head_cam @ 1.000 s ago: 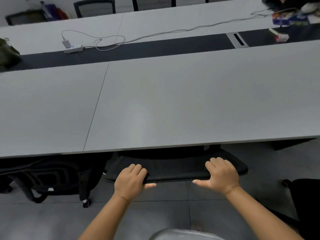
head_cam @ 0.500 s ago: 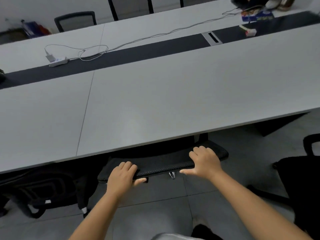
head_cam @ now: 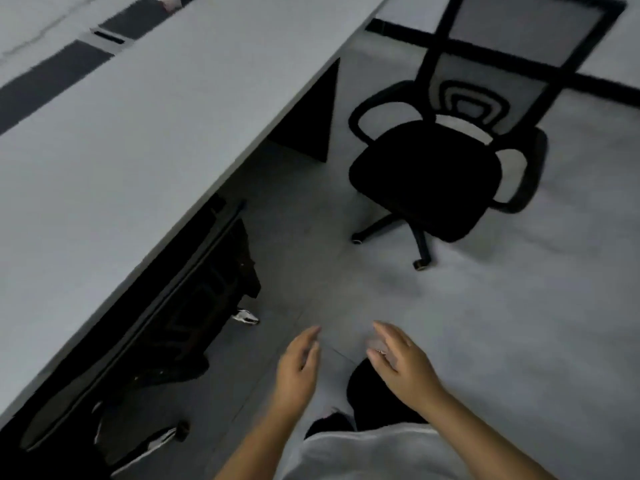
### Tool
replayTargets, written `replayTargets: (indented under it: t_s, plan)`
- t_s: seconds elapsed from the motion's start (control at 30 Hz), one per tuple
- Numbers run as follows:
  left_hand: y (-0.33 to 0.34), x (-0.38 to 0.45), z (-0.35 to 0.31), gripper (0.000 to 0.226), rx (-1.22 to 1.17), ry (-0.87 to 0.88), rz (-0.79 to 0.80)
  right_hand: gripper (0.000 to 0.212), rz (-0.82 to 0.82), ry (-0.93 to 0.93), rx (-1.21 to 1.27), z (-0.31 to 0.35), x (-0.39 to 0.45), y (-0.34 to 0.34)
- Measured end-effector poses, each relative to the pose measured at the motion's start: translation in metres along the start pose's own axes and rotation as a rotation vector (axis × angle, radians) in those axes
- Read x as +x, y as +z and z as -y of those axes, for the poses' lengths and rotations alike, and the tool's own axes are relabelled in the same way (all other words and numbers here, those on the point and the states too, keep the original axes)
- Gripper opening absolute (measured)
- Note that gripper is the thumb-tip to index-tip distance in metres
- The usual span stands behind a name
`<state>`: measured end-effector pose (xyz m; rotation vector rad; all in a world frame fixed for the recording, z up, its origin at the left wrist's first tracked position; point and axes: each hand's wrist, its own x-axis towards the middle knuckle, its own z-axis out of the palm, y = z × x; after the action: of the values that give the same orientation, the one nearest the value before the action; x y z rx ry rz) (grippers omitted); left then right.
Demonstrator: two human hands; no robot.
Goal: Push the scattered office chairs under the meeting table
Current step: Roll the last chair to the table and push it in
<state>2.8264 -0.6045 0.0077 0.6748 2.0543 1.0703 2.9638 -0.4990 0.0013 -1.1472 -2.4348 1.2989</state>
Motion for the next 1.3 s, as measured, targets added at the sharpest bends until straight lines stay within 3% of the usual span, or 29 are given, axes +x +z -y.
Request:
replayTargets:
  t_s: [0.1,0.2,0.23,0.33,0.4,0.53,0.67,0.8,0.93,1.0,1.07,1.13,1.2,1.3]
  plan:
    - [0.063,-0.016,-0.014,0.027,0.003,-0.034,0.228,0.084,-0.11,0.234,0.141,-0.054,-0.064,-0.038]
    - [0.118,-0.026,-0.034,0.026,0.023,-0.017,0.343,0.037,-0.258,0.466,0.288,-0.1,-0.115,-0.076]
    - [0.137,-0.026,-0.041,0.026,0.035,-0.014,0.36,0.037,-0.282,0.533,0.324,-0.113,-0.128,-0.089]
    - [0.202,-0.015,-0.068,0.024,0.08,-0.013,0.397,0.093,-0.327,0.633,0.335,-0.159,-0.154,-0.133]
    - [0.25,-0.004,-0.096,0.023,0.095,-0.004,0.399,0.09,-0.365,0.647,0.329,-0.186,-0.156,-0.169]
    - [0.351,0.022,-0.181,0.024,0.061,0.1,0.472,0.042,-0.494,0.645,0.327,-0.245,-0.149,-0.267]
    - [0.424,0.04,-0.249,0.02,0.027,0.211,0.509,0.03,-0.613,0.61,0.317,-0.288,-0.14,-0.355]
    - [0.47,0.067,-0.273,0.022,0.069,0.222,0.501,0.016,-0.724,0.582,0.416,-0.325,-0.123,-0.402]
    - [0.516,0.119,-0.289,0.023,0.122,0.158,0.442,0.014,-0.659,0.706,0.477,-0.368,-0.09,-0.438]
    - [0.542,0.155,-0.309,0.024,0.116,0.146,0.426,0.052,-0.634,0.684,0.422,-0.393,-0.063,-0.467]
    - [0.57,0.196,-0.341,0.028,0.119,0.149,0.419,0.069,-0.66,0.659,0.386,-0.416,-0.025,-0.506]
    - [0.598,0.235,-0.383,0.03,0.109,0.171,0.399,0.055,-0.636,0.603,0.346,-0.422,0.023,-0.558]
    - [0.623,0.274,-0.429,0.026,0.071,0.242,0.382,0.026,-0.628,0.576,0.35,-0.424,0.071,-0.608]
    - [0.653,0.324,-0.493,0.021,0.007,0.304,0.395,0.028,-0.665,0.482,0.325,-0.444,0.132,-0.668]
